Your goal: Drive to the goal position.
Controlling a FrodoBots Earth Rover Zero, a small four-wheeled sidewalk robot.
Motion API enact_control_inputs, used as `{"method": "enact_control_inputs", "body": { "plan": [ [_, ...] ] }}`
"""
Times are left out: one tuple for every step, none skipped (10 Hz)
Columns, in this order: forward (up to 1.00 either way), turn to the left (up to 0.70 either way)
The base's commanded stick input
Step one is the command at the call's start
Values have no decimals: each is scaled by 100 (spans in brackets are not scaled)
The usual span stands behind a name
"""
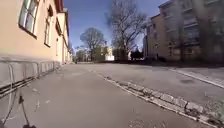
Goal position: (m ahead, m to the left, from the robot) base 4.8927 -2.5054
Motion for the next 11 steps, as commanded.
{"method": "enact_control_inputs", "body": {
  "plan": [
    [85, 0],
    [85, 0],
    [85, 0],
    [85, 0],
    [85, 1],
    [85, 34],
    [85, 34],
    [85, 34],
    [85, 34],
    [85, 34],
    [85, 34]
  ]
}}
